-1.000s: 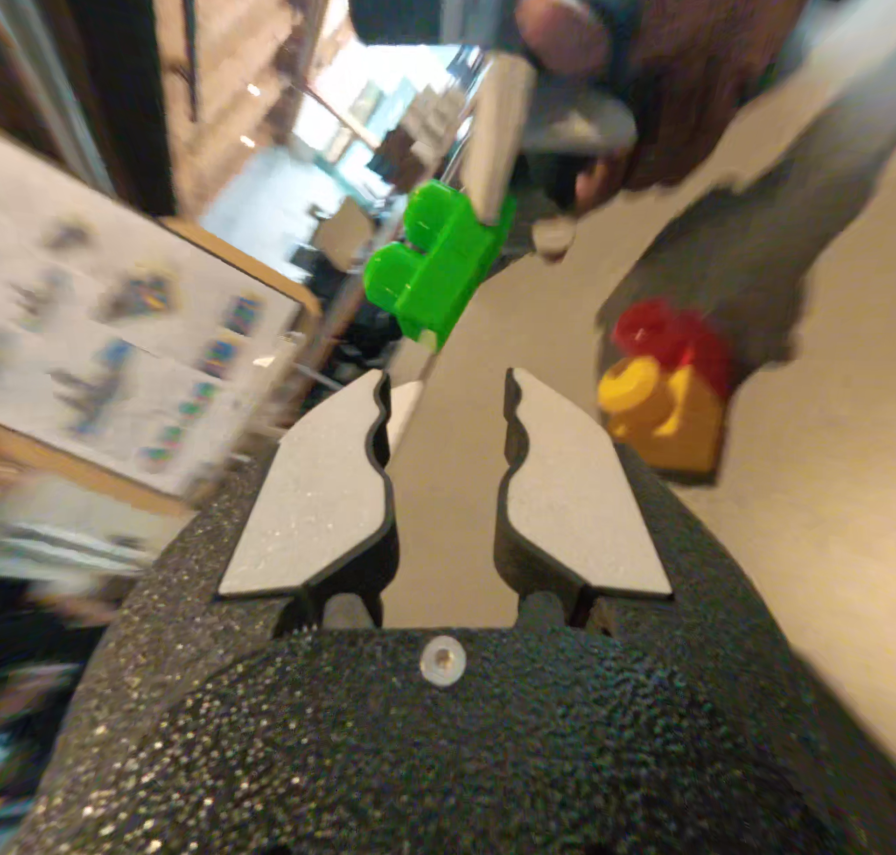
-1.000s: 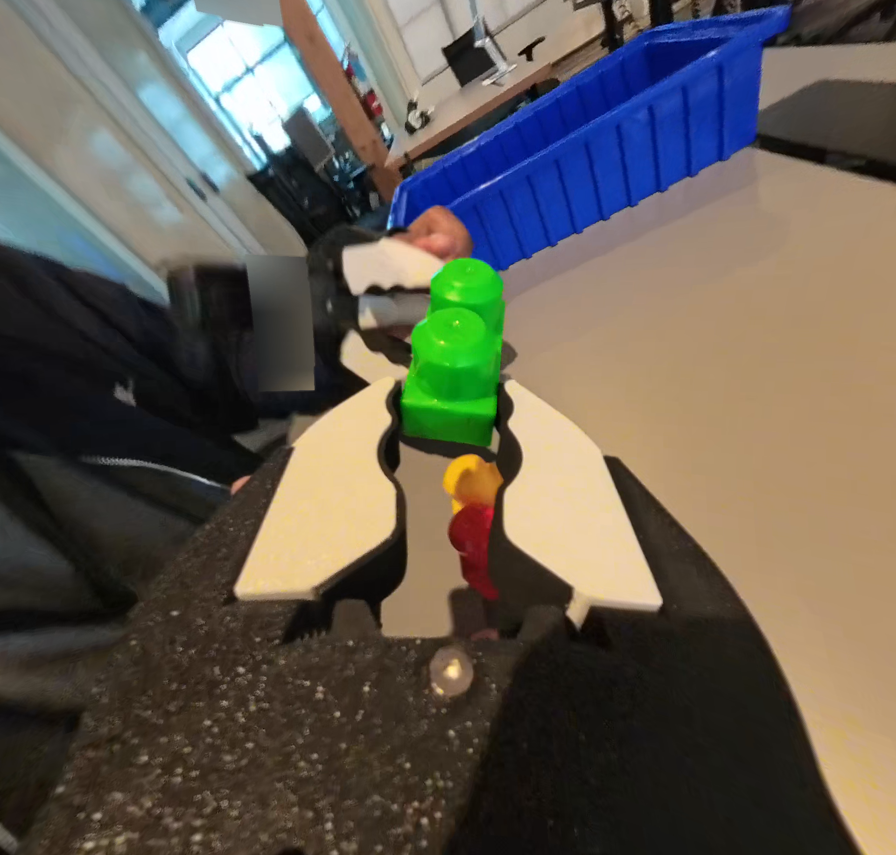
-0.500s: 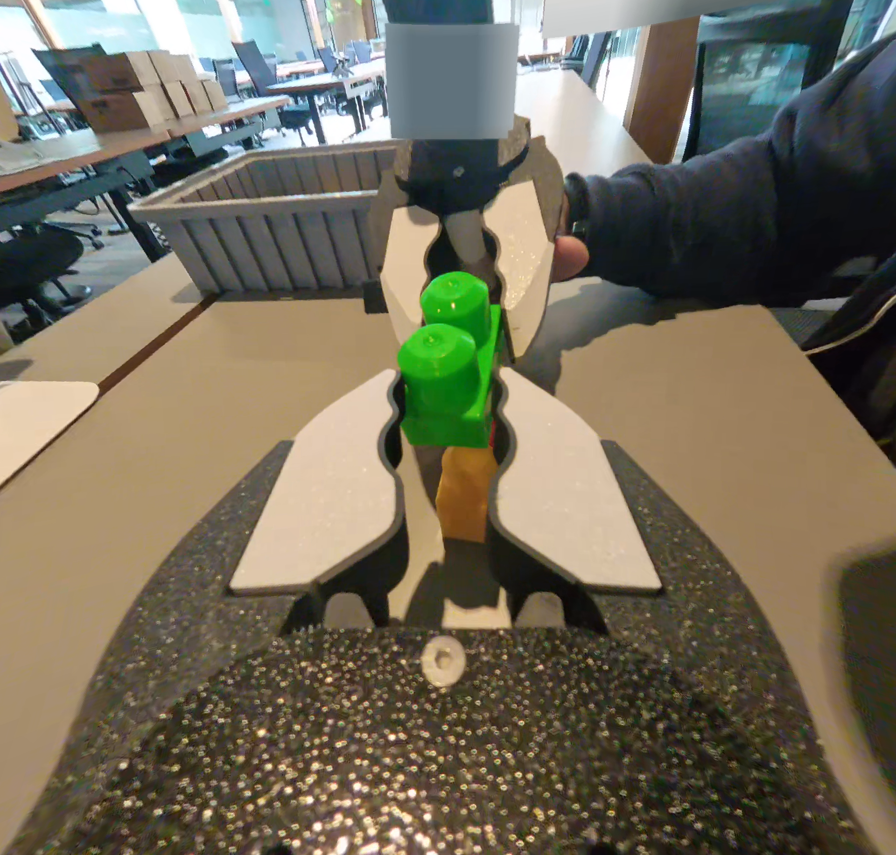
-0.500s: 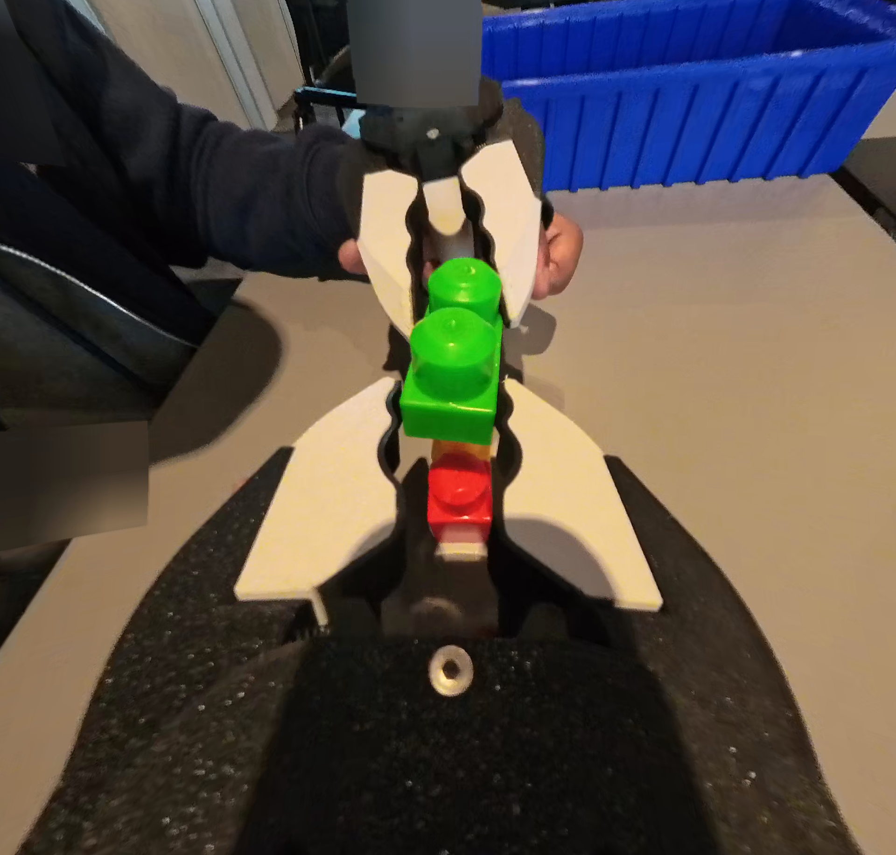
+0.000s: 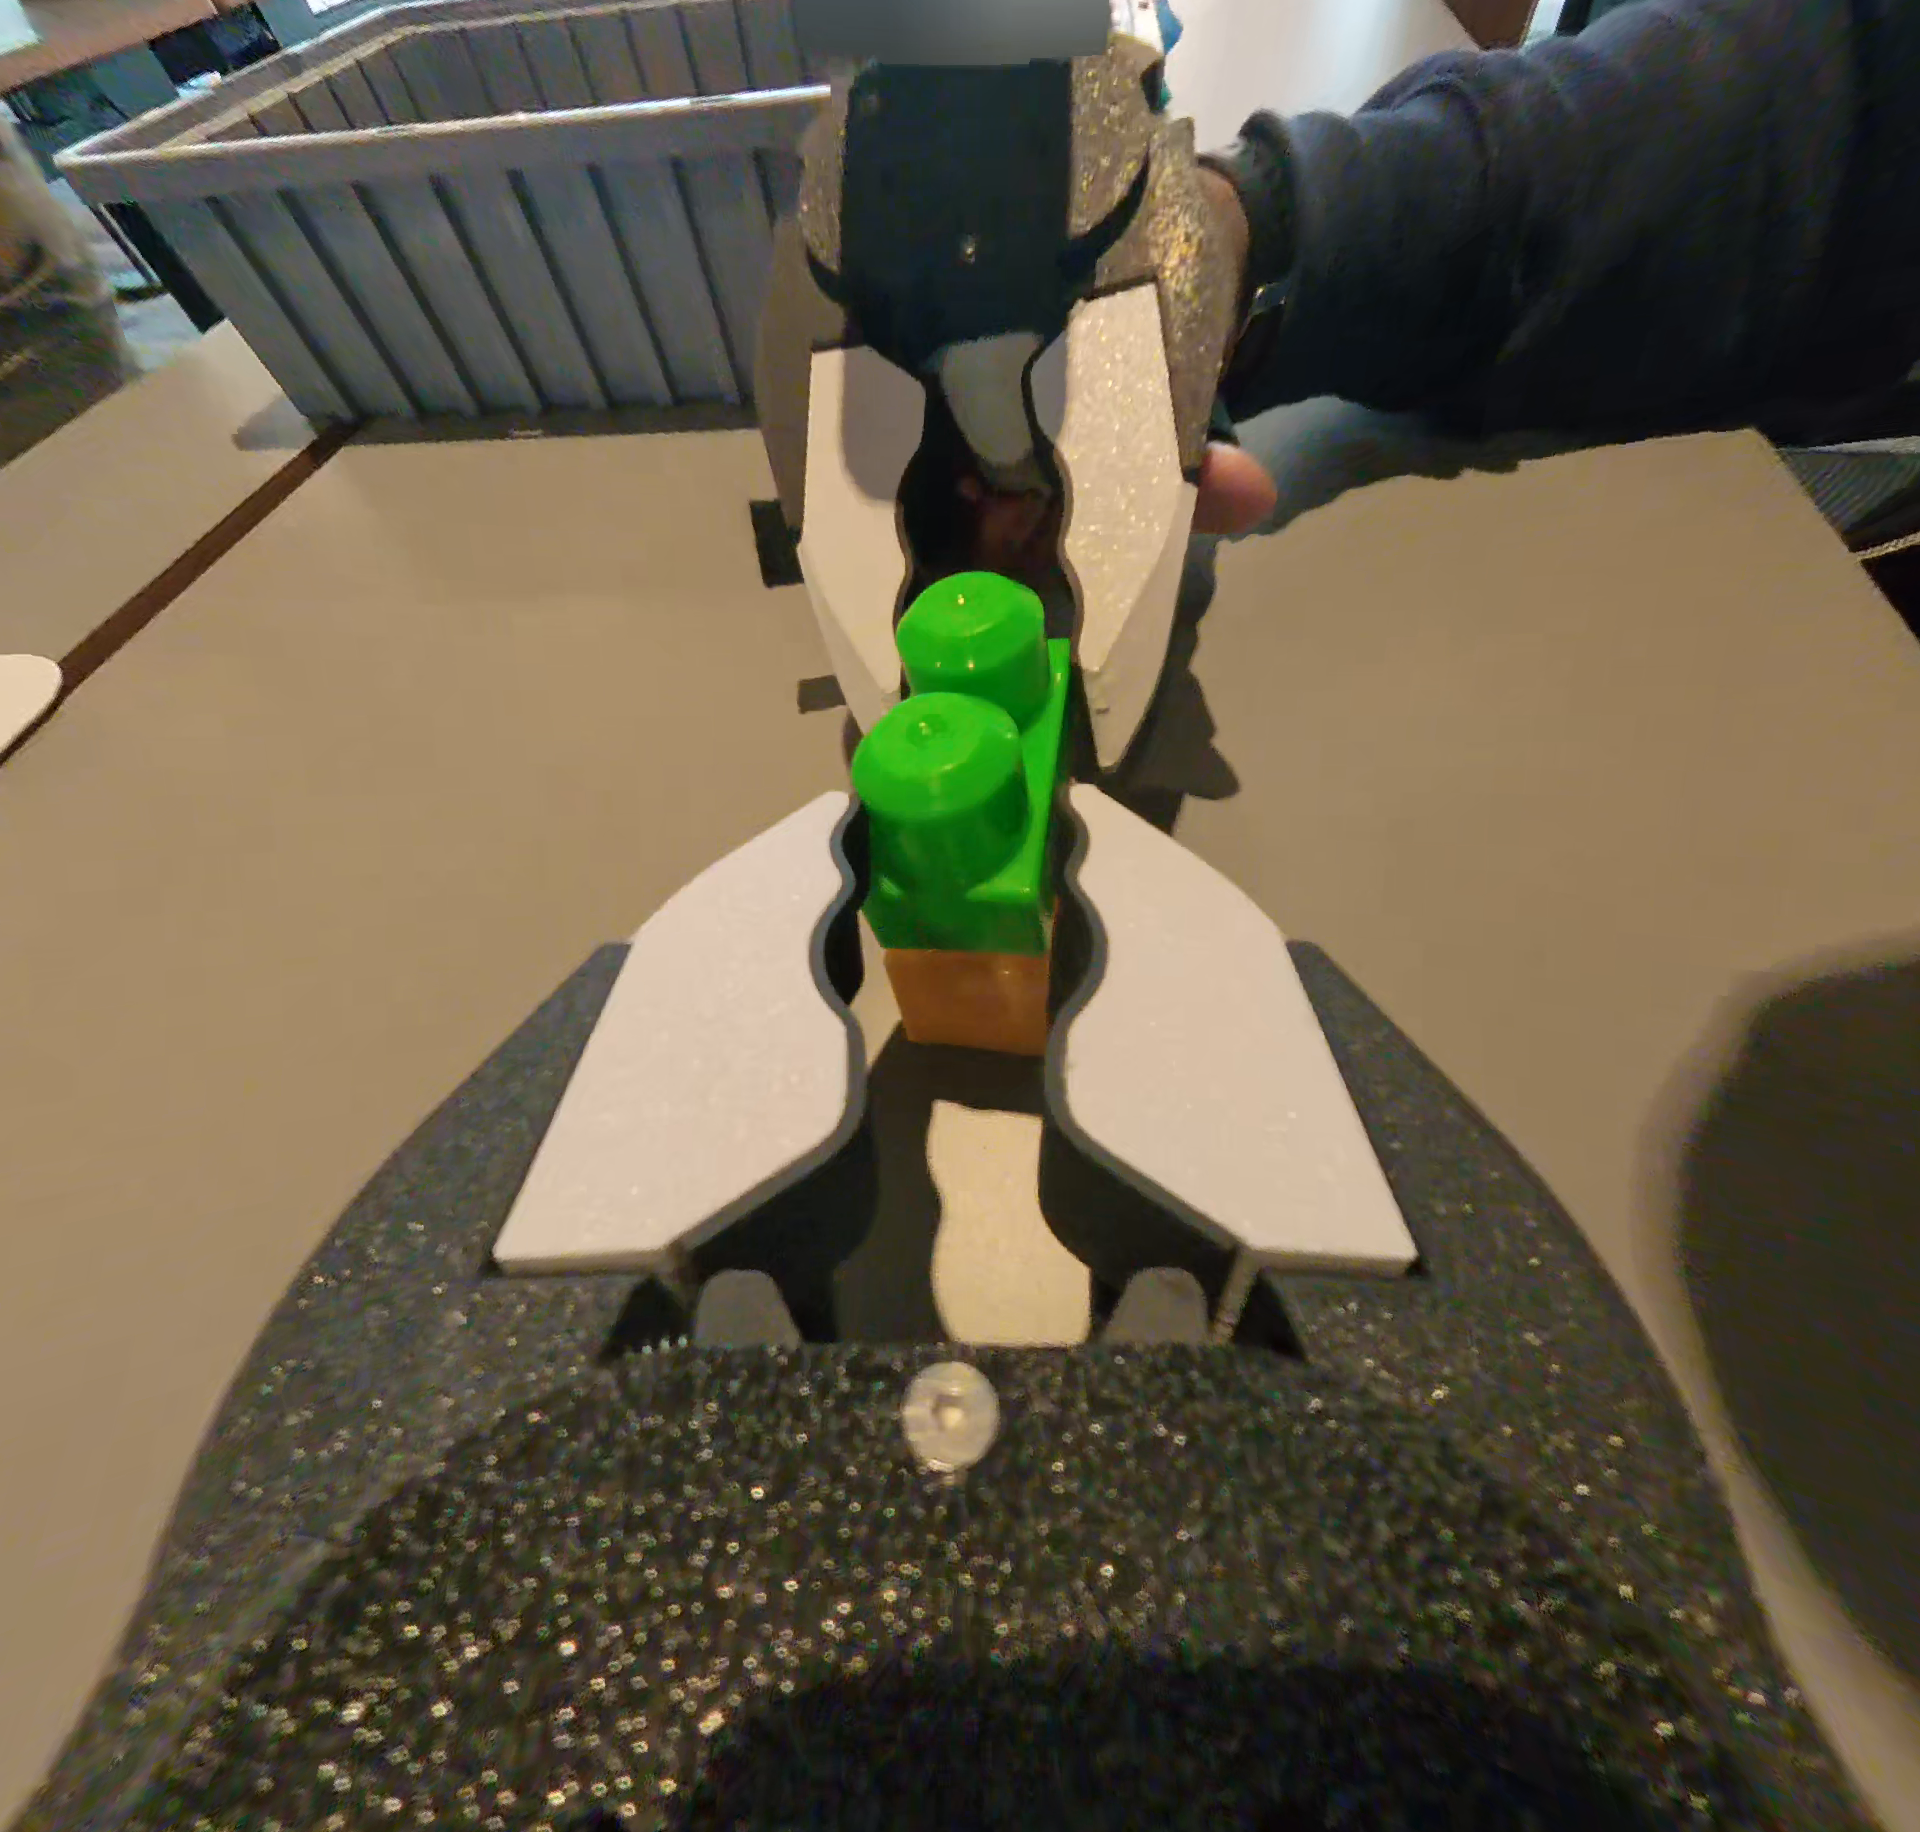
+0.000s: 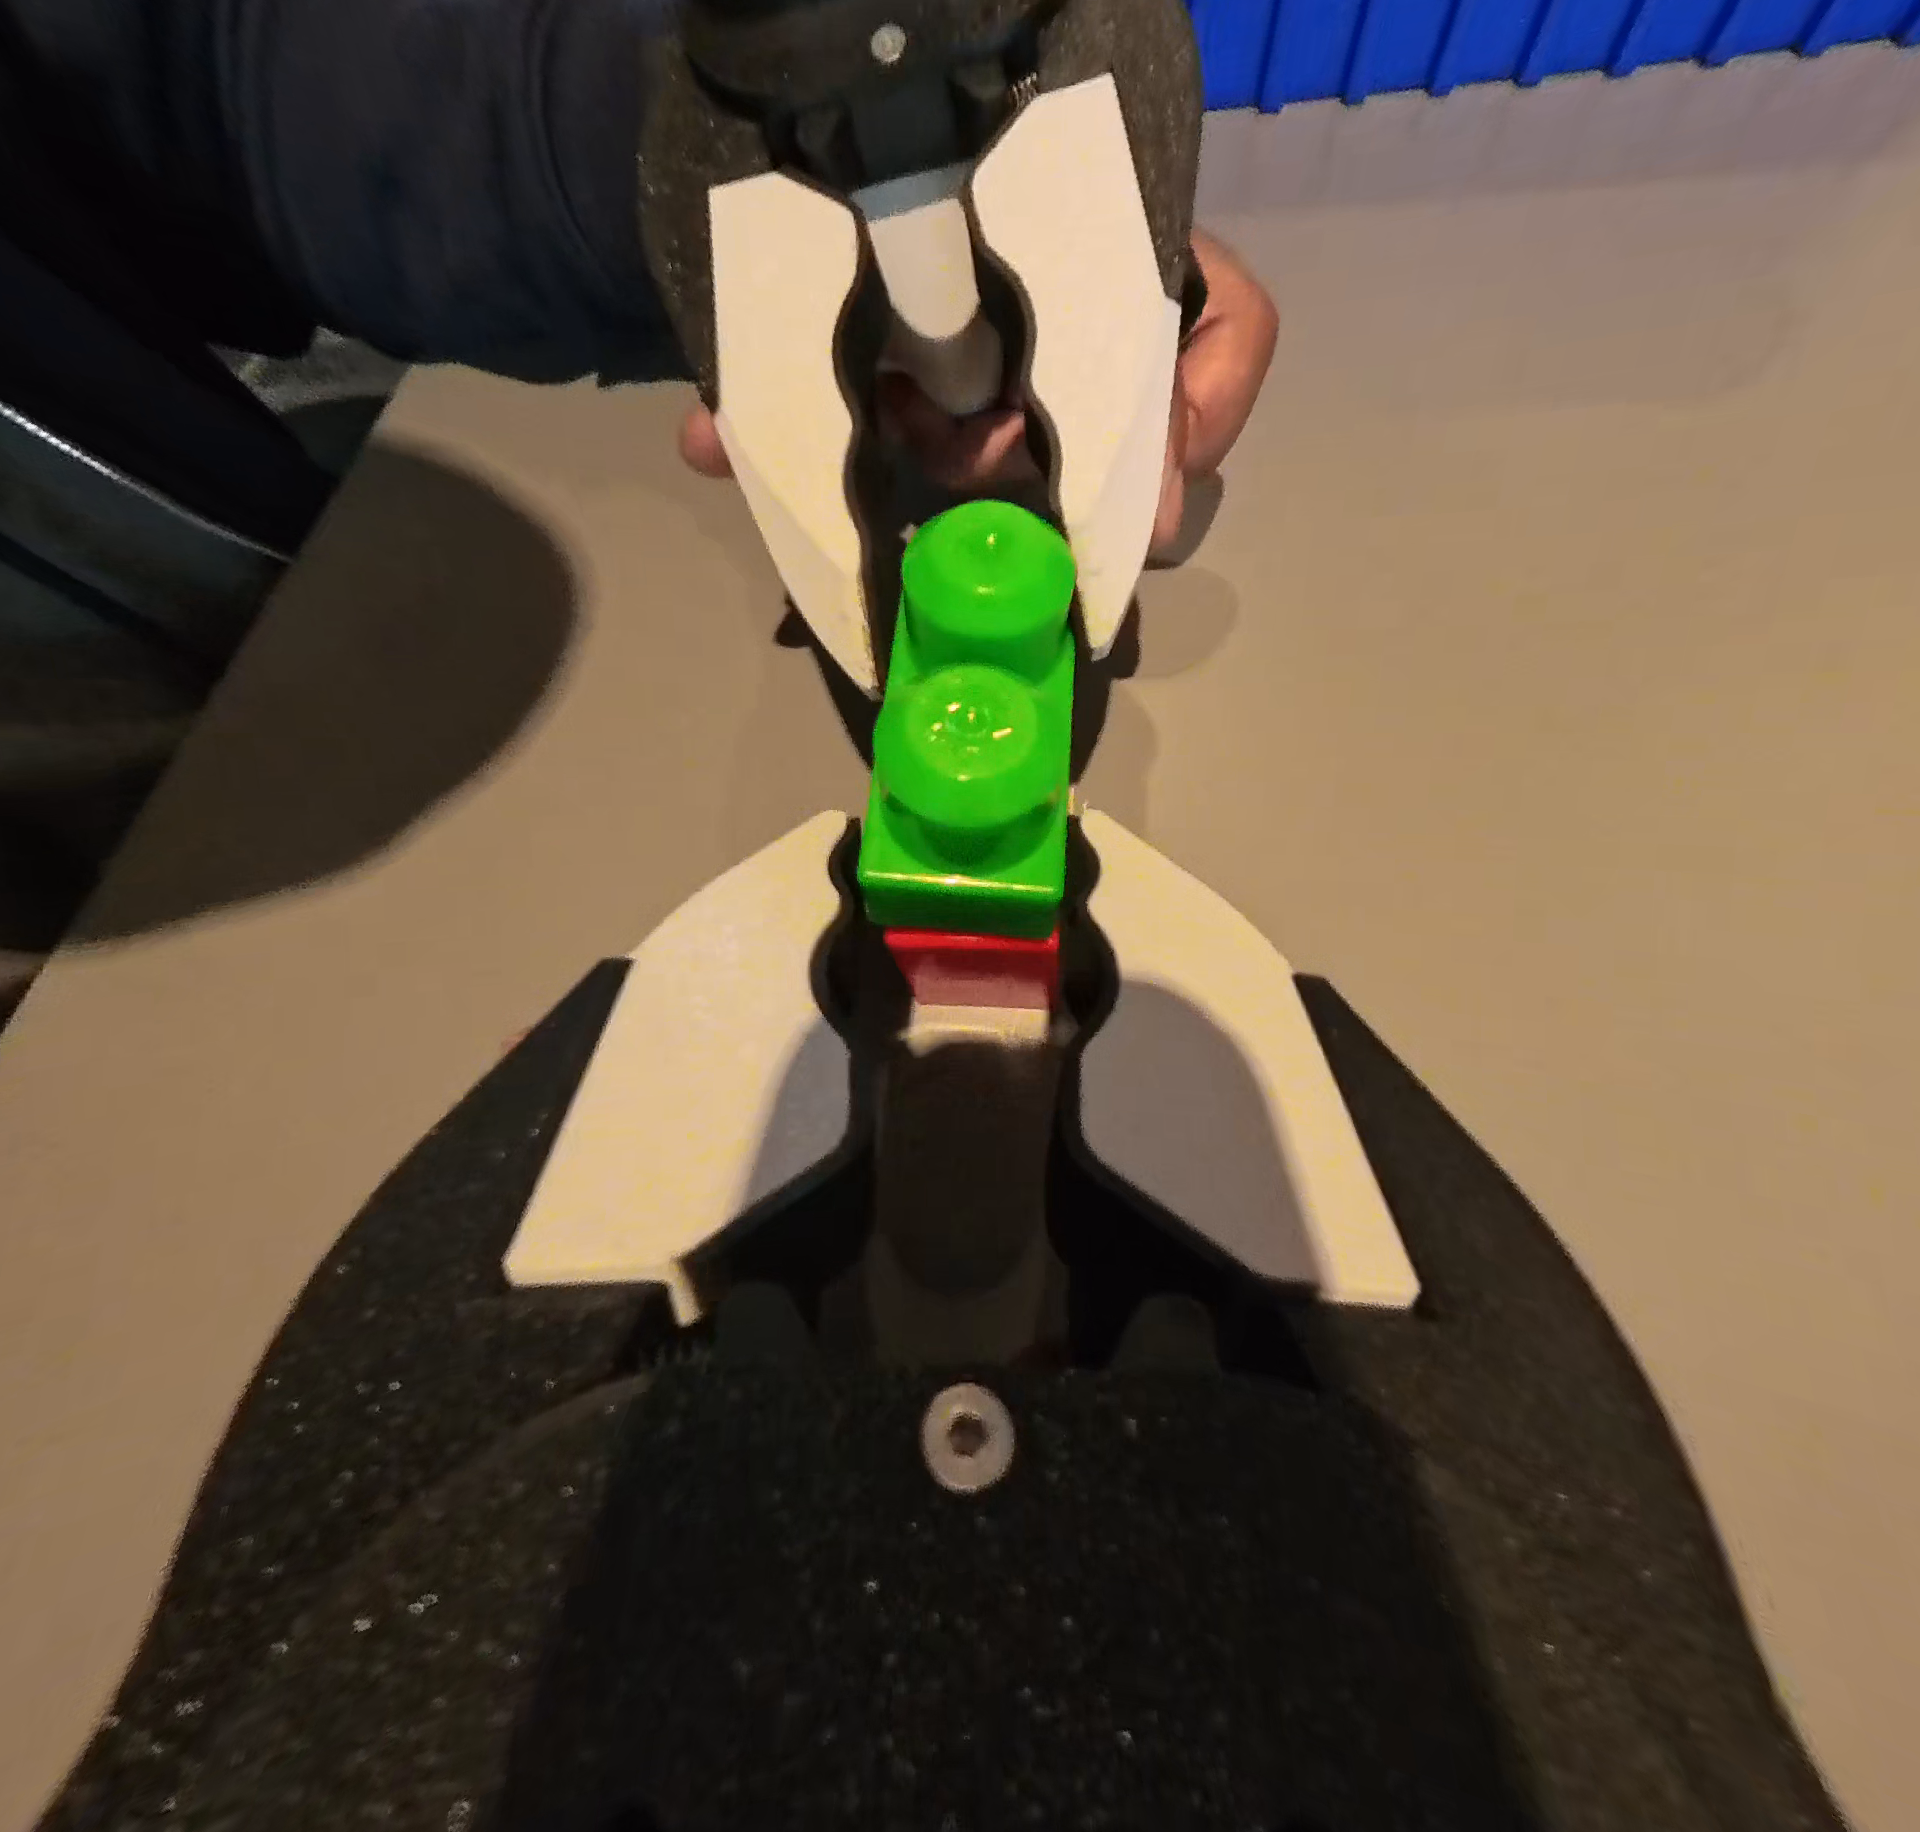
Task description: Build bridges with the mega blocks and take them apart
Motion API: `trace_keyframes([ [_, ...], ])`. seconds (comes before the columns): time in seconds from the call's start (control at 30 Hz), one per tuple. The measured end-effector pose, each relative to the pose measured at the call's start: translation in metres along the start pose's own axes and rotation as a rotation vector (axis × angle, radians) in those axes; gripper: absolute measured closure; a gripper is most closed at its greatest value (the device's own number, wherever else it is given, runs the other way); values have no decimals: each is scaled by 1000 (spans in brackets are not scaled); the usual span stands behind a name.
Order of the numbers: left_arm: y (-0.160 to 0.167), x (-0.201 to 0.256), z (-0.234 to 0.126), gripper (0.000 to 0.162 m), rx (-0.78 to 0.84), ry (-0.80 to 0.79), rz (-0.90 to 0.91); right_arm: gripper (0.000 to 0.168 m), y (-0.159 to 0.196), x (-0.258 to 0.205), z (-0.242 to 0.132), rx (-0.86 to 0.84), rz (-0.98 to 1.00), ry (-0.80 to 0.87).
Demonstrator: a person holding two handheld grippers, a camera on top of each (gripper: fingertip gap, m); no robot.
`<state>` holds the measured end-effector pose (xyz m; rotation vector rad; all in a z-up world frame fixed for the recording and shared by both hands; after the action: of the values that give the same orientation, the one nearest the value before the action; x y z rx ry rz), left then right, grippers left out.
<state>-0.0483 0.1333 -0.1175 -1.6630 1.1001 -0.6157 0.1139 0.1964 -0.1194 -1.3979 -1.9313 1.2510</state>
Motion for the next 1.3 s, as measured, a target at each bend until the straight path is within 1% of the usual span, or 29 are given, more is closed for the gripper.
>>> trace_keyframes([
  [0.2, 1, 1, 0, 129, -13, -13, -7, 131, 1, 1, 0, 11, 24, -12],
  [0.4, 3, 4, 2, 129, -44, -31, 40, 131, 2, 0, 2, -17, 14, 11],
  [0.7, 3, 6, 2, 128, -51, -52, 65, 130, 4, 0, 3, -5, 28, 23],
  [0.87, 2, 7, 2, 129, -48, -50, 28, 130, 5, 0, 3, 2, 45, 20],
  [0.9, 2, 7, 1, 128, -46, -45, 29, 130, 6, 0, 3, -1, 45, 31],
  [0.97, 2, 9, -1, 120, -36, -32, 35, 116, 7, -2, 2, -15, 44, 52],
  [1.03, 1, 9, -6, 108, -1, -48, 38, 106, 10, -4, 1, -31, 48, 78],
  [1.13, 1, 7, -23, 101, 35, -60, 15, 105, 13, -9, 0, -47, 39, 122],
  [1.2, 8, 4, -27, 110, -28, -66, 22, 109, 13, -9, 1, -55, 34, 160],
  [1.3, 20, 7, -11, 115, -214, -35, 88, 117, 14, -7, 7, -112, 41, 175],
])
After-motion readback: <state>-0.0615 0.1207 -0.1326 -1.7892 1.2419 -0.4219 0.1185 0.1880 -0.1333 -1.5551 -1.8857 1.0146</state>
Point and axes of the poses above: each gripper's, where its closed fingertips meet, z out along the fingers, y out of its underside, x = y × z across the jaws, the point moved 9 cm from there along -z, back along the fingers, and after that the axes turned 4 degrees about -y, right-handed, at the moved point
